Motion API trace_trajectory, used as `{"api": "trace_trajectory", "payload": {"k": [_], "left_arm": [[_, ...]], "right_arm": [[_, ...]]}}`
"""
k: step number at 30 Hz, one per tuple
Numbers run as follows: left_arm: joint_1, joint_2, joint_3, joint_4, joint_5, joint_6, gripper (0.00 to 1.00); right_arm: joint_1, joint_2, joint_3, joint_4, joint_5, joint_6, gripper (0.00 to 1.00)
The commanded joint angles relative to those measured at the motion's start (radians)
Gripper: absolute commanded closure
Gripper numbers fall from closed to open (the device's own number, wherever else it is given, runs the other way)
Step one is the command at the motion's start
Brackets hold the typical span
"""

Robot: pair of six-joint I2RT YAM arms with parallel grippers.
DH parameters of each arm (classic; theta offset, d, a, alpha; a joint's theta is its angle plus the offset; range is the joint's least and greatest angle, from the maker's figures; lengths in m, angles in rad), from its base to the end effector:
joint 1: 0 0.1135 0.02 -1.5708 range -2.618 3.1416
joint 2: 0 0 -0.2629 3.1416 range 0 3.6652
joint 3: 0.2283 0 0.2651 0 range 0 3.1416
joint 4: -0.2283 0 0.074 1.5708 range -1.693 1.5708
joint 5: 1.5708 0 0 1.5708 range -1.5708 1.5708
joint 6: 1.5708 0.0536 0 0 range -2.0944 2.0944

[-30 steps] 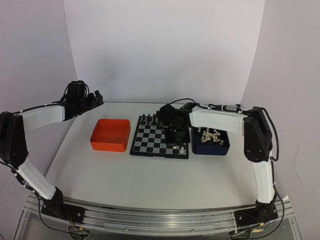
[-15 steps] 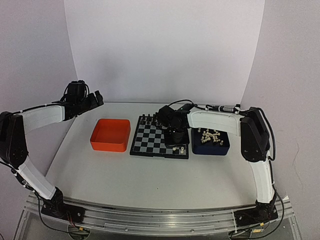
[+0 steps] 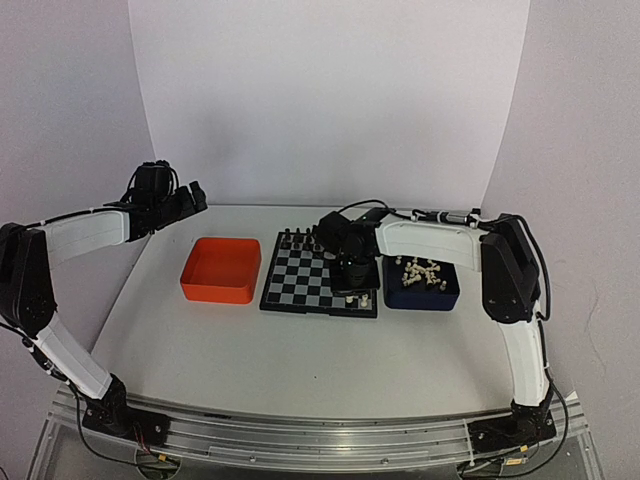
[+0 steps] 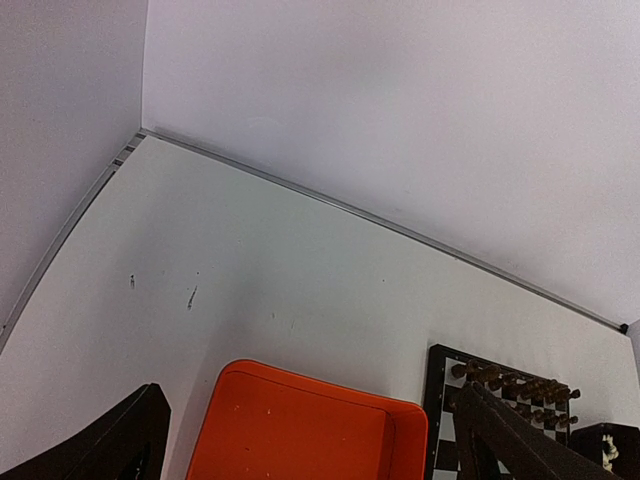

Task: Set up the chess pieces on the board
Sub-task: Place the chess piece on the chessboard.

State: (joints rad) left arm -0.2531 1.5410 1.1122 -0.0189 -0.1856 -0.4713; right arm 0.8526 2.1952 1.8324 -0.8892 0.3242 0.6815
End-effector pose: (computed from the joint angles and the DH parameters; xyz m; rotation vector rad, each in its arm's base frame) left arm 0.3763 -0.0871 0.2686 -0.3371 1.9926 -0.2742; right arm 0.3258 0.3468 0.1727 -0.1594 2.6863 -0.0166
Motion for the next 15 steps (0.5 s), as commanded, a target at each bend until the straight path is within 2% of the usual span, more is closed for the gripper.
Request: {"api": "trace_trajectory", "payload": {"k": [1, 15], "left_arm": [[0.003, -0.015, 0.034, -0.015, -0.005, 0.008, 0.00], [0.002, -0.020, 0.038, -0.022, -0.018, 0.013, 0.00]], "right_arm": [[-0.009, 0.001, -0.008, -0.020, -0.014, 0.009, 1.00], [-0.026, 0.017, -0.013, -0.021, -0.055, -0.003, 1.00]]}}
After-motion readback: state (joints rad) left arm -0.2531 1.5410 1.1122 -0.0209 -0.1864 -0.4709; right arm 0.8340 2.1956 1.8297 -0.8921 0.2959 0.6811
